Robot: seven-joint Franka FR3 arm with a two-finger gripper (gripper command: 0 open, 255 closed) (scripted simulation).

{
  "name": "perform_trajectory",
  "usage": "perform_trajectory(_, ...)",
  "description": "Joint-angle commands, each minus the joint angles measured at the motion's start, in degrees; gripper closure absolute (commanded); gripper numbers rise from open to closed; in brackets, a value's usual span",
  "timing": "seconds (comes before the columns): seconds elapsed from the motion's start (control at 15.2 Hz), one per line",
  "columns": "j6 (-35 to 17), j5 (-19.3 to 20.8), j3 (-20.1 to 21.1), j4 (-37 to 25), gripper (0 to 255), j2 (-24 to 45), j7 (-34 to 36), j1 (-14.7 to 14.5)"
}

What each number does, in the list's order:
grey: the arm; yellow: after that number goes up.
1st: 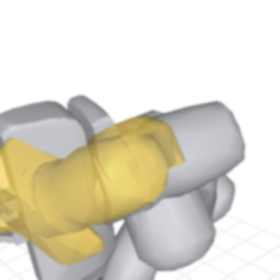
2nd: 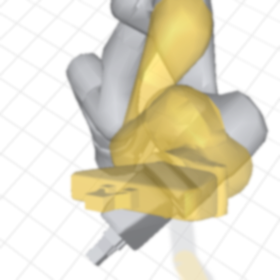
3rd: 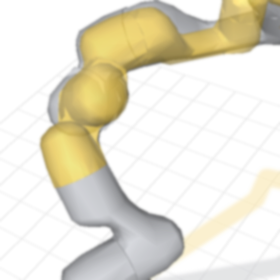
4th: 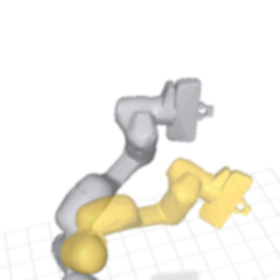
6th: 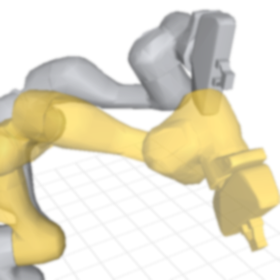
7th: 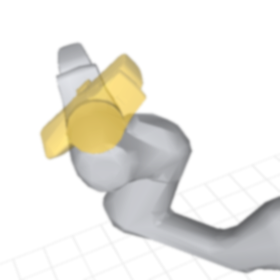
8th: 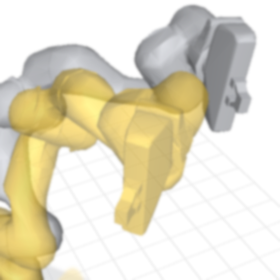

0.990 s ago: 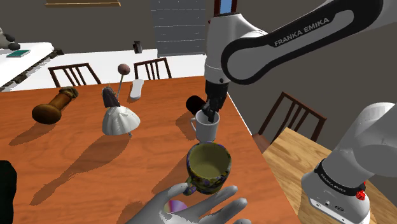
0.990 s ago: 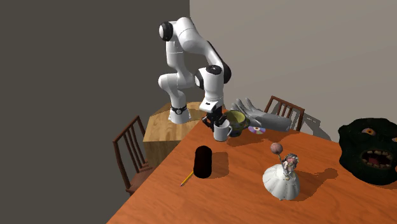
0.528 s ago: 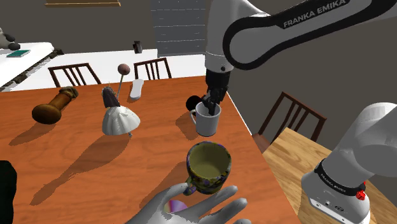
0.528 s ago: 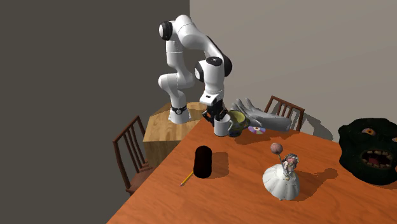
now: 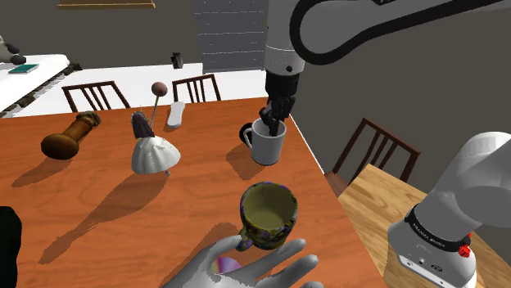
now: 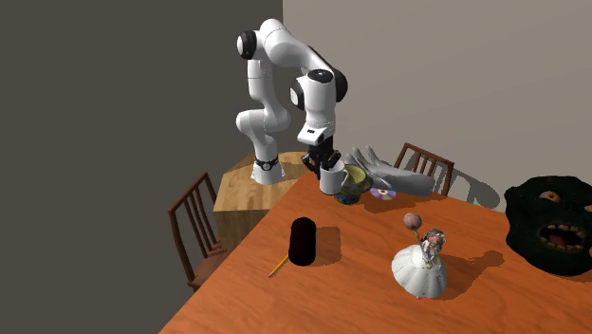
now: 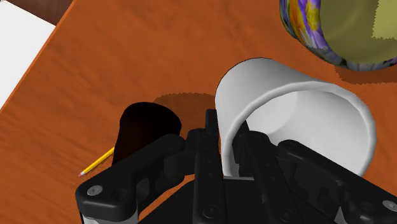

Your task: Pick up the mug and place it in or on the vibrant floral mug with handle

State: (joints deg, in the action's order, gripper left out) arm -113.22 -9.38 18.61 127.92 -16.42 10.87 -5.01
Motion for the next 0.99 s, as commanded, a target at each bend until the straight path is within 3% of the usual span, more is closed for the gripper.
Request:
perform_trajectory(0.0,1.7,0.0,-0.2,-1.3,255,-0.4,0.0,0.1)
perform_trajectory(0.59,8.1,0.3,-0.7,-7.0,255,-1.2,0.3,0.2)
perform_trajectory(0.92,9.3,-1.6,3.4,-6.7,255,-3.5,6.6,-2.5)
